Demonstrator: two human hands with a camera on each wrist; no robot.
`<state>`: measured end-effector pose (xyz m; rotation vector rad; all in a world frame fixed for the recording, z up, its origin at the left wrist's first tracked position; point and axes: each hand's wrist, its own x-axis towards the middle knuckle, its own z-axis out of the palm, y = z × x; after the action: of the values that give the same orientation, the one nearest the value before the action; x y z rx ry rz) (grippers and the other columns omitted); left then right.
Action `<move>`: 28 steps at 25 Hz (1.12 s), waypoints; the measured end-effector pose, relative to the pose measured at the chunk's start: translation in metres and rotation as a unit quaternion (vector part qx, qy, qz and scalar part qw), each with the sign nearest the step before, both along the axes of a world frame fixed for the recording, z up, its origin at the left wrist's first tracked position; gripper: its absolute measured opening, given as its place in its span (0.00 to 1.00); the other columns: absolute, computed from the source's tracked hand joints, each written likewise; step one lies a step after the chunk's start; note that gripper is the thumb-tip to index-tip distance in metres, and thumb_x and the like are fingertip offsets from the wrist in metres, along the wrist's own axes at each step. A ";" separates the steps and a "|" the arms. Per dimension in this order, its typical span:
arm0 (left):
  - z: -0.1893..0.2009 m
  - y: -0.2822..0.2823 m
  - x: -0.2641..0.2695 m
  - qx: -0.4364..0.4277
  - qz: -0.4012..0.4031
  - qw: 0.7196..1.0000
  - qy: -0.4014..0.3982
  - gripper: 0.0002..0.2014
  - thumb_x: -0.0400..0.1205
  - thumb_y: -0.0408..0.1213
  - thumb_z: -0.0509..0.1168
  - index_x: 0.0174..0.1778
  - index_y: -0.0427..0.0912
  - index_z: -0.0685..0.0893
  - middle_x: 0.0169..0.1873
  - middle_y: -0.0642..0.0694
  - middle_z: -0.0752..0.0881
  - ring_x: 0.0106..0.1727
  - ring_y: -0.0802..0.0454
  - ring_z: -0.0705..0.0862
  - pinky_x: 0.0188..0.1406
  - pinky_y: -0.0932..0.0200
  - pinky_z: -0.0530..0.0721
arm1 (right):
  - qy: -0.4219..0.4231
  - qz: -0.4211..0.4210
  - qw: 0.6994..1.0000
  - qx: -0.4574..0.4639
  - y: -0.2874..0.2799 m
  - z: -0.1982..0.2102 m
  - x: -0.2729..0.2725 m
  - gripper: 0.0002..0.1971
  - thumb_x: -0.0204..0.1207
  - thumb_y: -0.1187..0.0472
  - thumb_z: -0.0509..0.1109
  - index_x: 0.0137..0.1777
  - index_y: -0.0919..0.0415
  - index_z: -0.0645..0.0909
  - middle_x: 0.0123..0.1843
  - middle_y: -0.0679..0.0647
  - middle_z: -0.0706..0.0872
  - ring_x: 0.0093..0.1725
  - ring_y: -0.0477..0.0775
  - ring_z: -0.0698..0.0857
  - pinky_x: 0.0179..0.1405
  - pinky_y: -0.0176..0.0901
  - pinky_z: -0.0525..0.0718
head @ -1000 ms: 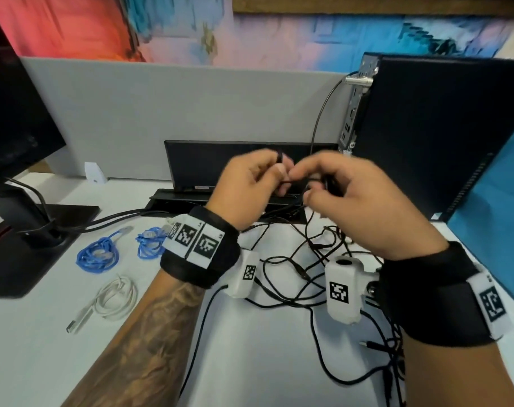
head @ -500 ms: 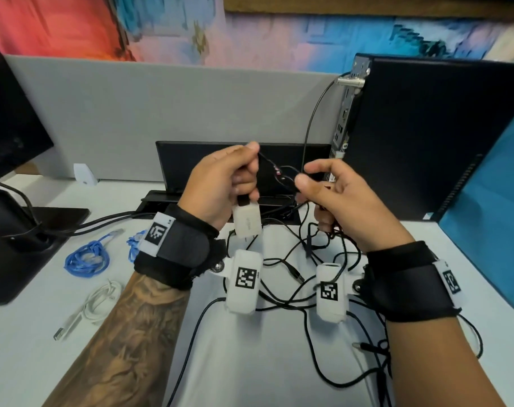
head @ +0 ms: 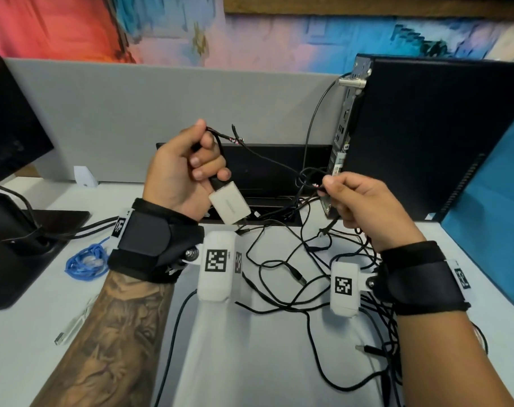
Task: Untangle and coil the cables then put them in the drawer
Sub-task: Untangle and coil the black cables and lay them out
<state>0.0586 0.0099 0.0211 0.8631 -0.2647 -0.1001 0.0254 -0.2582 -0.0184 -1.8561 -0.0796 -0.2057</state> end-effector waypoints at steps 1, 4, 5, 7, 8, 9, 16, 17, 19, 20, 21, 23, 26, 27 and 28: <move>-0.001 -0.002 -0.001 -0.003 -0.013 1.000 0.007 0.16 0.87 0.42 0.58 0.33 0.43 0.74 0.18 0.54 0.62 0.18 0.59 0.59 0.27 0.62 0.71 | 0.021 -0.001 0.999 -0.049 0.001 -0.003 0.000 0.14 0.84 0.47 0.69 0.41 0.51 0.90 0.31 0.49 0.76 0.34 0.55 0.75 0.31 0.44 0.72; -0.006 -0.017 -0.004 0.106 0.013 0.994 0.004 0.17 0.87 0.41 0.59 0.31 0.43 0.75 0.17 0.54 0.62 0.18 0.57 0.59 0.26 0.60 0.69 | 0.061 0.022 0.973 -0.224 0.006 -0.004 -0.003 0.10 0.83 0.50 0.70 0.47 0.50 0.92 0.40 0.48 0.89 0.41 0.52 0.87 0.47 0.46 0.88; -0.007 -0.025 -0.007 0.154 0.025 0.988 -0.009 0.18 0.87 0.40 0.59 0.30 0.43 0.75 0.17 0.53 0.61 0.18 0.57 0.58 0.25 0.59 0.68 | 0.048 0.031 0.964 -0.260 0.010 -0.001 -0.005 0.08 0.83 0.53 0.71 0.55 0.47 0.91 0.49 0.44 0.91 0.50 0.45 0.88 0.57 0.44 0.87; -0.011 -0.038 -0.013 0.206 0.023 0.978 -0.030 0.18 0.87 0.38 0.59 0.29 0.41 0.76 0.18 0.52 0.61 0.19 0.56 0.58 0.26 0.57 0.67 | -0.008 0.074 0.968 -0.241 0.023 0.010 -0.010 0.17 0.83 0.59 0.71 0.70 0.46 0.84 0.63 0.39 0.88 0.63 0.36 0.84 0.70 0.40 0.81; -0.012 -0.042 -0.015 0.217 0.014 0.975 -0.037 0.18 0.87 0.38 0.60 0.30 0.41 0.76 0.18 0.52 0.61 0.20 0.55 0.58 0.27 0.56 0.67 | -0.027 0.106 0.980 -0.165 0.030 0.014 -0.012 0.19 0.83 0.61 0.71 0.73 0.49 0.81 0.64 0.43 0.89 0.66 0.38 0.85 0.72 0.40 0.80; -0.012 -0.044 -0.016 0.223 0.008 0.974 -0.043 0.18 0.87 0.38 0.60 0.30 0.40 0.77 0.19 0.52 0.61 0.21 0.55 0.59 0.28 0.55 0.67 | -0.024 0.147 0.987 -0.069 0.037 0.018 -0.014 0.19 0.83 0.62 0.72 0.73 0.54 0.80 0.62 0.49 0.91 0.64 0.43 0.88 0.71 0.41 0.82; -0.002 -0.034 -0.021 0.219 0.039 0.973 -0.067 0.17 0.87 0.38 0.61 0.31 0.39 0.77 0.19 0.53 0.62 0.21 0.55 0.58 0.28 0.57 0.68 | -0.080 0.049 0.994 0.049 0.036 0.029 -0.018 0.05 0.85 0.62 0.69 0.47 0.54 0.82 0.25 0.43 0.72 0.25 0.44 0.70 0.28 0.39 0.74; 0.000 -0.032 -0.022 0.221 0.029 0.973 -0.065 0.17 0.87 0.39 0.62 0.31 0.39 0.77 0.19 0.53 0.61 0.21 0.55 0.58 0.27 0.57 0.68 | -0.113 0.016 0.993 -0.017 0.031 0.030 -0.018 0.06 0.85 0.58 0.69 0.46 0.53 0.83 0.24 0.41 0.72 0.25 0.43 0.70 0.30 0.37 0.73; 0.003 -0.028 -0.022 0.213 -0.020 0.976 -0.049 0.16 0.84 0.41 0.63 0.30 0.41 0.76 0.20 0.53 0.59 0.21 0.55 0.57 0.26 0.59 0.68 | -0.143 -0.016 0.987 -0.075 0.026 0.031 -0.019 0.08 0.86 0.54 0.68 0.45 0.51 0.84 0.22 0.40 0.72 0.24 0.39 0.71 0.30 0.30 0.71; 0.005 -0.028 -0.022 0.195 -0.057 0.979 -0.034 0.16 0.84 0.42 0.62 0.30 0.42 0.75 0.21 0.53 0.57 0.21 0.56 0.56 0.25 0.60 0.69 | -0.145 -0.016 0.986 -0.076 0.025 0.030 -0.017 0.10 0.87 0.53 0.66 0.44 0.50 0.84 0.23 0.39 0.73 0.24 0.39 0.71 0.29 0.28 0.70; 0.007 -0.027 -0.022 0.165 -0.096 0.981 -0.018 0.16 0.84 0.43 0.60 0.30 0.43 0.74 0.22 0.53 0.56 0.21 0.56 0.55 0.25 0.61 0.70 | -0.142 -0.010 0.987 -0.069 0.026 0.029 -0.016 0.11 0.87 0.52 0.65 0.43 0.49 0.84 0.24 0.39 0.73 0.25 0.38 0.72 0.29 0.29 0.70; 0.010 -0.027 -0.023 0.069 -0.163 0.984 0.010 0.13 0.84 0.42 0.56 0.34 0.43 0.75 0.24 0.53 0.57 0.23 0.57 0.56 0.29 0.62 0.73 | -0.107 0.032 0.993 -0.042 0.035 0.021 -0.012 0.14 0.88 0.51 0.63 0.41 0.50 0.84 0.26 0.42 0.74 0.25 0.42 0.71 0.28 0.37 0.72; 0.006 -0.026 -0.017 -0.112 -0.178 0.977 0.047 0.10 0.83 0.35 0.53 0.46 0.37 0.79 0.29 0.52 0.69 0.28 0.58 0.68 0.45 0.57 0.83 | 0.009 0.157 0.987 -0.013 0.056 0.002 -0.009 0.15 0.89 0.52 0.61 0.44 0.53 0.85 0.29 0.49 0.77 0.24 0.46 0.75 0.29 0.46 0.82; 0.002 -0.024 -0.012 -0.150 -0.147 0.976 0.060 0.11 0.84 0.32 0.53 0.49 0.35 0.80 0.31 0.51 0.74 0.30 0.57 0.74 0.50 0.55 0.84 | 0.050 0.194 0.980 -0.009 0.062 -0.004 -0.009 0.14 0.90 0.52 0.61 0.47 0.51 0.87 0.30 0.51 0.79 0.24 0.47 0.76 0.30 0.47 0.83; -0.001 -0.022 -0.006 -0.171 -0.101 0.977 0.071 0.11 0.85 0.31 0.53 0.51 0.34 0.81 0.33 0.49 0.79 0.33 0.57 0.79 0.54 0.53 0.85 | 0.080 0.219 0.972 -0.014 0.065 -0.010 -0.008 0.13 0.90 0.52 0.61 0.50 0.50 0.87 0.32 0.52 0.80 0.25 0.48 0.77 0.29 0.46 0.83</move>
<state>0.0523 -0.0121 0.0200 0.4822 -0.2267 -0.2967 0.0173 -0.1932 -0.0281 -1.8274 -0.3771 0.2532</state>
